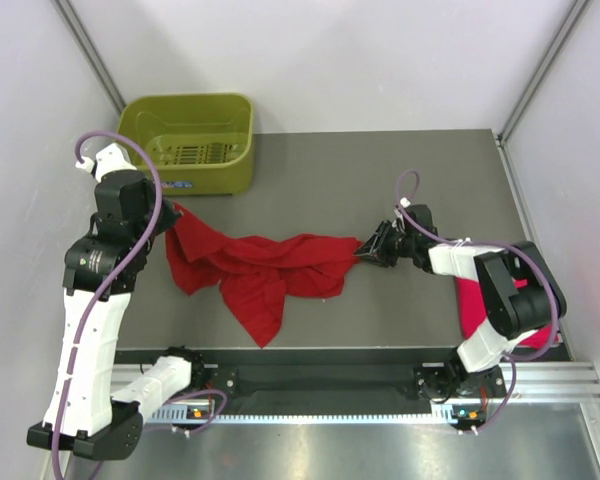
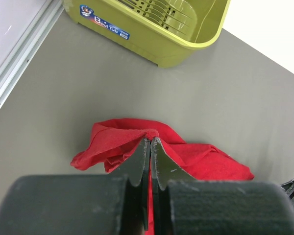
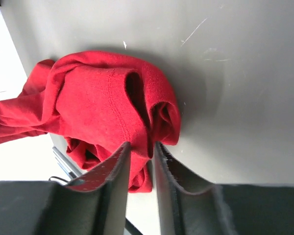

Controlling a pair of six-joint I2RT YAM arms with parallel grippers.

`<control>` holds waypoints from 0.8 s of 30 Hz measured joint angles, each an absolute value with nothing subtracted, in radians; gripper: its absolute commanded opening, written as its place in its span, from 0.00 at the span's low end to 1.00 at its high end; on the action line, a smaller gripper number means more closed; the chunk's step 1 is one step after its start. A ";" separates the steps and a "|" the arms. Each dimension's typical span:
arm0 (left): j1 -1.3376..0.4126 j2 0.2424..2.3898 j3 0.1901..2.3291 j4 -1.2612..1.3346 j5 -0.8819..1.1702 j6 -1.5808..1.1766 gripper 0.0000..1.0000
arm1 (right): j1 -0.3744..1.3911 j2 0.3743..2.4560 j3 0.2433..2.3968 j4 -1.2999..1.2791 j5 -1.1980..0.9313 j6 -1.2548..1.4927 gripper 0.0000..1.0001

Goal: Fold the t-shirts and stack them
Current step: Flatten the tshirt out

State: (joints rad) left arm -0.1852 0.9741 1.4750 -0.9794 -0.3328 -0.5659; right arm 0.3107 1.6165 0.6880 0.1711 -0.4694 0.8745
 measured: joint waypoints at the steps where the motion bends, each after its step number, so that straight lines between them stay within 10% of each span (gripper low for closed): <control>1: -0.185 0.974 1.475 -0.980 -0.332 -0.566 0.00 | 0.311 1.619 0.688 0.171 -0.470 0.875 0.22; 8: -0.185 0.974 1.474 -0.979 -0.329 -0.570 0.00 | 0.310 1.638 0.688 0.190 -0.502 0.883 0.00; 24: -0.185 1.025 1.480 -0.888 -0.345 -0.530 0.00 | 0.277 1.462 0.915 -0.061 -0.439 0.852 0.00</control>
State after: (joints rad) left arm -0.1852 1.0252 1.4799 -0.8883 -0.3454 -0.5297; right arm 0.2771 1.4616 0.9154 -0.0608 -0.4393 0.8516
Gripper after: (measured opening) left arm 0.012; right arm 0.009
